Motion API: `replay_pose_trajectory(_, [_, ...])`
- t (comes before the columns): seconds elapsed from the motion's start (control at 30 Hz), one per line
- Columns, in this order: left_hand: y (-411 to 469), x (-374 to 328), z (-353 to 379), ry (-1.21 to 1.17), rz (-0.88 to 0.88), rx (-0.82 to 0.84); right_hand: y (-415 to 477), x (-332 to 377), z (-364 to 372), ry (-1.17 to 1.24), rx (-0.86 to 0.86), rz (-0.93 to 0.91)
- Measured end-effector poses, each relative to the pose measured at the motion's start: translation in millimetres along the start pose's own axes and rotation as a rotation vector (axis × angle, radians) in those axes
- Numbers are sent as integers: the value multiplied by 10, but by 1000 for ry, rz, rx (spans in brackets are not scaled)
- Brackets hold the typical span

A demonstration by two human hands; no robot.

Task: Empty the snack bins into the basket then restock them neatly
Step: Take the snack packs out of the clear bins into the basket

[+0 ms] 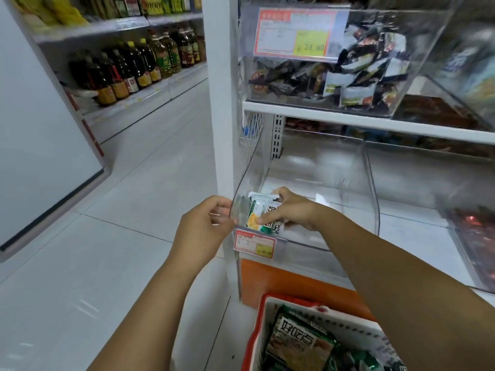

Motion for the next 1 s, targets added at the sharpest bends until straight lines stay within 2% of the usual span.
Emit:
replay_pose_trajectory(0.07, [-37,-29,4,26,14,-27,-155,12,-47,44,-33,-16])
replay_pose_trajectory(0.2, [-137,-259,-78,-8,122,-187,-611,180,-353,231,-173,-122])
replay_pose_trajectory(0.27, [-265,-448,-70,-92,189,-173,-995,262,-517,259,-231,-207])
replay_pose_trajectory(0.37, [-552,-733,115,-268,209,11,-1691,258,-661,225,-225,-289])
replay_pose_trajectory(0.5, [-983,-871,668,-358,75,416,-2379,-145,-676,95,-171,-263])
replay_pose_trajectory(0.57, [-1214,-807,948,-320,-7,536,-2574,-516,-682,131,-170,-193])
replay_pose_trajectory(0.67, [-1595,-646,1330,-188,-29,661,-2772,-1211,-659,212,-196,-26])
replay_pose_trajectory(0.77, [-1952,-270,1723,-92,-200,735,-2887,-2050,-607,227,-272,190])
replay_pose_trajectory(0.83, [-2175,44,1978,-48,-309,786,-2974,-2578,-556,154,-290,347])
replay_pose_trajectory(0.9, [-2419,302,2177,28,-385,832,-3094,-3027,-489,119,-287,514])
replay_pose_trajectory(1.0, [-2795,565,2417,121,-431,913,-3257,-3457,-372,168,-292,643])
Point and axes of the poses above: each hand's wrist, its own y-axis towards the middle knuckle, its own z-axis out of the palm, x = y × z, the point moved 4 cm from there along y, towards the middle knuckle, and after that the axes turned 11 degrees about -x, right-handed, at the moved point
